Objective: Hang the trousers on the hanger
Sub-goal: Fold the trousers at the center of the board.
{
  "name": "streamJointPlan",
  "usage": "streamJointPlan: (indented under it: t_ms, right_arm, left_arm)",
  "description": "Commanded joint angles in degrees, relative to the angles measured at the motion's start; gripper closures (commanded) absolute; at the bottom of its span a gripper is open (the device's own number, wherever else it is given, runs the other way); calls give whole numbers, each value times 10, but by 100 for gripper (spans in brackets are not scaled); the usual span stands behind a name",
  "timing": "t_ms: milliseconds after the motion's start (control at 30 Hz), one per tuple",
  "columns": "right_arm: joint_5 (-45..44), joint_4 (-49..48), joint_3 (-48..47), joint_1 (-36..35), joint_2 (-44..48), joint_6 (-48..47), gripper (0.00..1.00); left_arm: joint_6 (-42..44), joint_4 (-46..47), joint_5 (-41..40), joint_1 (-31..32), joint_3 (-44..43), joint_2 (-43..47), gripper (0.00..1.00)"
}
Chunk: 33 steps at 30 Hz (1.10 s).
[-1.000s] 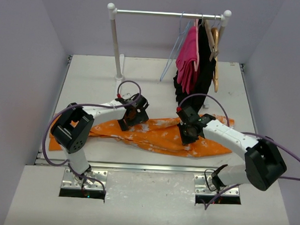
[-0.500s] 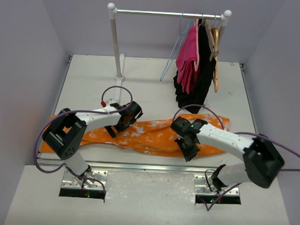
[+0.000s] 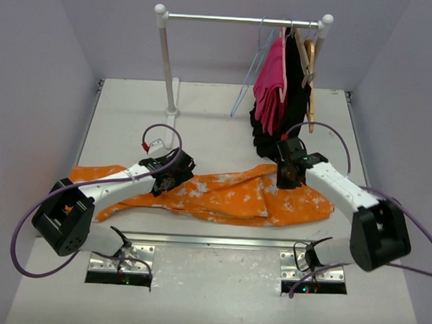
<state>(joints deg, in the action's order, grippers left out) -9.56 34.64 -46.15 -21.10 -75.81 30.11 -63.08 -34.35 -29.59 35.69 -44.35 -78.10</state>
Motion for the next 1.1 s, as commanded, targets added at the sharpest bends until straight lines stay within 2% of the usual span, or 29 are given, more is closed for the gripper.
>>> streamJointPlan:
  t_ms: [0, 33, 167, 300, 400, 533, 700, 733, 833, 867, 900, 967, 1033, 1067]
  right_arm:
    - [-81, 4, -24, 19, -115, -8, 99]
    - [-112, 30, -22, 39, -154, -1, 100]
    - [-153, 60, -12, 111, -194, 29, 100]
    - [-143, 57, -23, 181, -221, 24, 100]
    - [-113, 36, -21, 210, -215, 28, 100]
    - [-67, 14, -20, 241, -183, 17, 100]
    - [46, -20, -4, 233, -48, -20, 98]
    - [62, -27, -1, 230, -20, -25, 89]
    - [87, -52, 9, 229, 65, -32, 34]
    - [76, -58, 9, 229, 77, -31, 22]
    - [65, -62, 10, 229, 84, -31, 16]
    - [82, -52, -10, 229, 60, -43, 16]
    - [151, -34, -23, 226, 31, -53, 24]
    - [219, -33, -24, 193, 17, -58, 29]
  left_arm:
    - [50, 76, 16, 0, -28, -30, 0]
    - [7, 16, 0, -3, -52, -65, 0]
    - [-94, -84, -33, -7, -78, -153, 1]
    - [-134, -92, -47, -26, -76, -214, 1]
    - [-144, -88, -59, -74, -72, -230, 0]
    - [-138, -94, -80, -133, -81, -233, 0]
    - [-115, -104, -96, -122, -90, -174, 0]
    - [-109, -104, -100, -116, -90, -150, 0]
    - [-89, -111, -113, -108, -94, -91, 0]
    - [-78, -115, -115, -107, -99, -70, 0]
    - [-65, -116, -116, -106, -104, -48, 0]
    - [-2, -115, -115, -92, -120, -4, 0]
    - [8, -121, -114, -79, -127, 31, 0]
    - [6, -135, -111, -75, -123, 67, 0]
